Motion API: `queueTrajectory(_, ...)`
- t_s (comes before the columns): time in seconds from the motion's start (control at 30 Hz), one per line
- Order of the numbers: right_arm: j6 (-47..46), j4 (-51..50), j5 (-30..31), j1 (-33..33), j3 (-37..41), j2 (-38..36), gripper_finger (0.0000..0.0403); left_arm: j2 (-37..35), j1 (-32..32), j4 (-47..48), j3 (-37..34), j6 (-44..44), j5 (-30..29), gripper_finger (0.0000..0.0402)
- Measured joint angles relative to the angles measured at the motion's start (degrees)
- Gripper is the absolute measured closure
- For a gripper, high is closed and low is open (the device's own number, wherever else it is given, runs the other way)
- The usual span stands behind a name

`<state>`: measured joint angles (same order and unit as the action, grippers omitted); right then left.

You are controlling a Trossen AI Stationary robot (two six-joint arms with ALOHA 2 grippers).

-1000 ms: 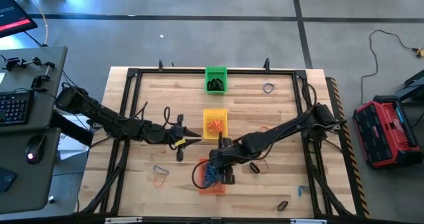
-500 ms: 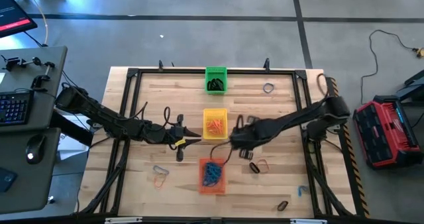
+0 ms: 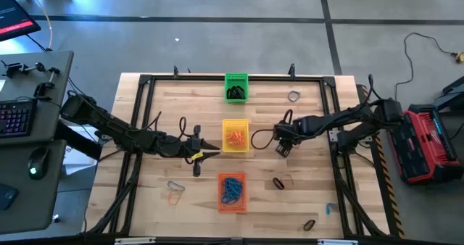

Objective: Sort rubber bands into baskets
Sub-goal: Put the orange rubber band into the yellow bin

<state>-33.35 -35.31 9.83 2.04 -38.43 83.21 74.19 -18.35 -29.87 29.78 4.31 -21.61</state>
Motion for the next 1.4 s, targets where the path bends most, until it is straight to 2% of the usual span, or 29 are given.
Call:
queueTrajectory(0.23, 0.48, 1.61, -1.35, 1.30, 1.65, -0.07, 0.0252, 0.00, 0.00, -0.02, 0.00, 0.01, 0.00, 0.0347)
queueTrajectory(0.33, 0.80, 1.60, -1.73, 1.30, 1.64, -0.04, 0.0291, 0.00, 0.00, -0.02, 0.00, 0.03, 0.00, 0.0347)
queueTrajectory(0.47, 0.88, 0.89, -2.14, 1.33, 0.59, 0.06, 0.0367, 0.00, 0.00, -0.03, 0.00, 0.10, 0.00, 0.0347)
queueTrajectory(0.53, 2.09, 0.45, -2.00, 1.34, -1.32, 0.10, 0.0393, 0.00, 0.00, -0.17, 0.00, 0.53, 0.00, 0.0347)
queueTrajectory(0.77, 5.72, 2.56, -0.45, -1.41, -11.35, 0.06, 0.0399, 0.00, 0.05, -1.35, -0.64, 2.08, 0.00, 0.0348)
queueTrajectory(0.97, 9.08, 7.32, 2.70, -6.18, -19.15, 2.37, 0.0402, 0.04, 1.59, -11.39, -6.40, 3.60, 1.20, 0.0366)
queueTrajectory(1.17, 13.32, 7.75, 6.81, -7.77, -29.18, 10.74, 0.0402, 0.02, 1.90, -14.66, -8.20, 2.72, 1.92, 0.0390)
queueTrajectory(1.4, 18.16, 9.01, 8.05, -5.38, -38.86, 21.41, 0.0403, 0.02, 1.89, -14.62, -8.20, 2.06, 1.36, 0.0398)
